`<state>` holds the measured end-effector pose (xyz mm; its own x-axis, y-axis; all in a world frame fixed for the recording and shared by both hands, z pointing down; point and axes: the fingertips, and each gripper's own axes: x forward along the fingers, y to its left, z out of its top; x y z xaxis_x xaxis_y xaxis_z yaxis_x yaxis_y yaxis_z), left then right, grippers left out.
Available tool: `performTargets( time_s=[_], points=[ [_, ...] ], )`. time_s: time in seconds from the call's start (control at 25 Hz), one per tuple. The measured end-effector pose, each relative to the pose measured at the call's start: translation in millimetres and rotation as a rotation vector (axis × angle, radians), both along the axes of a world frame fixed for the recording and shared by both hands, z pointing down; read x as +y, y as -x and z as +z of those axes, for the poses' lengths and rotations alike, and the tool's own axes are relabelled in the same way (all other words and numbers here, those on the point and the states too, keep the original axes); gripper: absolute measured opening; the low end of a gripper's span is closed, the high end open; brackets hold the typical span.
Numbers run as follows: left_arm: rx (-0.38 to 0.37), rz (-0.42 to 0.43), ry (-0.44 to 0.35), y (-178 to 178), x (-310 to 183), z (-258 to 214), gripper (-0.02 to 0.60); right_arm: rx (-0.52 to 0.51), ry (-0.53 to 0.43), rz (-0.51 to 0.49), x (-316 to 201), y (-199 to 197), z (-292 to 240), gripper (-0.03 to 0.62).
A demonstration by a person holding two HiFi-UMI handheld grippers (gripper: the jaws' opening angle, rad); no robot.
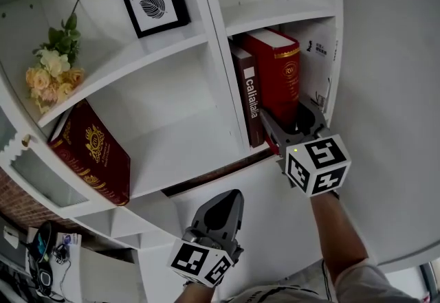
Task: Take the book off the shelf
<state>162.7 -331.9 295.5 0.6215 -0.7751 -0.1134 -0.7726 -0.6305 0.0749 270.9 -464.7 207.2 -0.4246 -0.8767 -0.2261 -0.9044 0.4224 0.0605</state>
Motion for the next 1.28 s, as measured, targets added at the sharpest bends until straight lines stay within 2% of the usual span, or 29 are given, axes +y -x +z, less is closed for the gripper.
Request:
performTargets(
  time_s=[0.28,0.48,0.52,0.6,0.72,1.28],
  points=[
    [-0.003,0.03,0.001,-15.8,-4.1,1.0,0.011,0.024,0.015,-0.021,18.9,-6.7,12.6,0.268],
    [-0.005,0.041,0.004,-20.7,-6.6,2.9,0.011,-0.011,-0.017,0.026,43.1,-23.6,20.2,0.265],
    [-0.005,0.04,0.007,-20.6,-7.1,3.5,0.011,-0.016,-0.021,0.04,44.8,-26.2,21.9,0.259],
    [-0.005,0.037,0.011,-20.1,-8.2,4.6,0.011,-0.015,-0.021,0.064,42.7,-28.5,25.7,0.17],
    [-0.004,0.03,0.013,-19.1,-9.4,5.1,0.011,-0.007,-0.017,0.065,35.0,-25.6,27.8,0.13],
    [0.002,-0.034,0.016,-1.4,-10.8,5.5,0.011,0.011,0.006,0.03,7.5,-11.7,27.8,0.124]
  ],
)
